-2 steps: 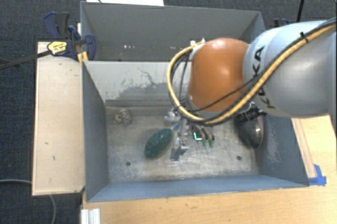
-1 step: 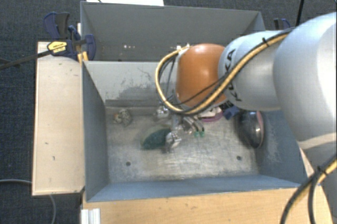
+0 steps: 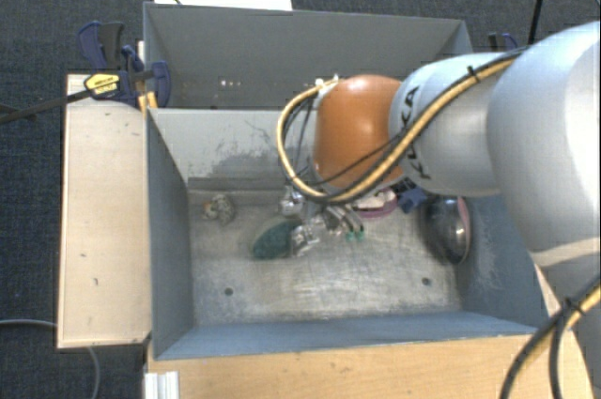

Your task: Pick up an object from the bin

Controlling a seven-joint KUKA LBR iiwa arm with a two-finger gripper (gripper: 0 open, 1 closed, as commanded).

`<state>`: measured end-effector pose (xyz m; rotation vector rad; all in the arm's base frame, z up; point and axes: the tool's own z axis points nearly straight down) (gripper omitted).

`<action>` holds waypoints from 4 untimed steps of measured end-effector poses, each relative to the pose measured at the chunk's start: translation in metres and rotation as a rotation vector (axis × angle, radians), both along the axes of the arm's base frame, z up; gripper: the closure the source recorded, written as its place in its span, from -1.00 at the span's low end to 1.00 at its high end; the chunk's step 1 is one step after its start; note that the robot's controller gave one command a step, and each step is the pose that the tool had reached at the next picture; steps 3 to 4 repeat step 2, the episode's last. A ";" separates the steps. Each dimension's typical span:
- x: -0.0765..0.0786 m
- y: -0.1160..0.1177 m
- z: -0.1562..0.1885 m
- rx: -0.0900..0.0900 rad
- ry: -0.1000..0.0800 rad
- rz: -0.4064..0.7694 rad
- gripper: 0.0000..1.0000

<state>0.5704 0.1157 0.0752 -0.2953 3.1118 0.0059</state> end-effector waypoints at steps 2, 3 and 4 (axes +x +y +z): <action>-0.024 -0.017 0.171 -0.007 0.007 0.465 1.00; -0.024 -0.017 0.171 -0.007 0.007 0.465 1.00; -0.024 -0.017 0.171 -0.007 0.007 0.465 1.00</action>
Offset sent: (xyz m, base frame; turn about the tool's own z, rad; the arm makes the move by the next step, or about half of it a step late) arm -0.0193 -0.0529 0.1484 -0.2009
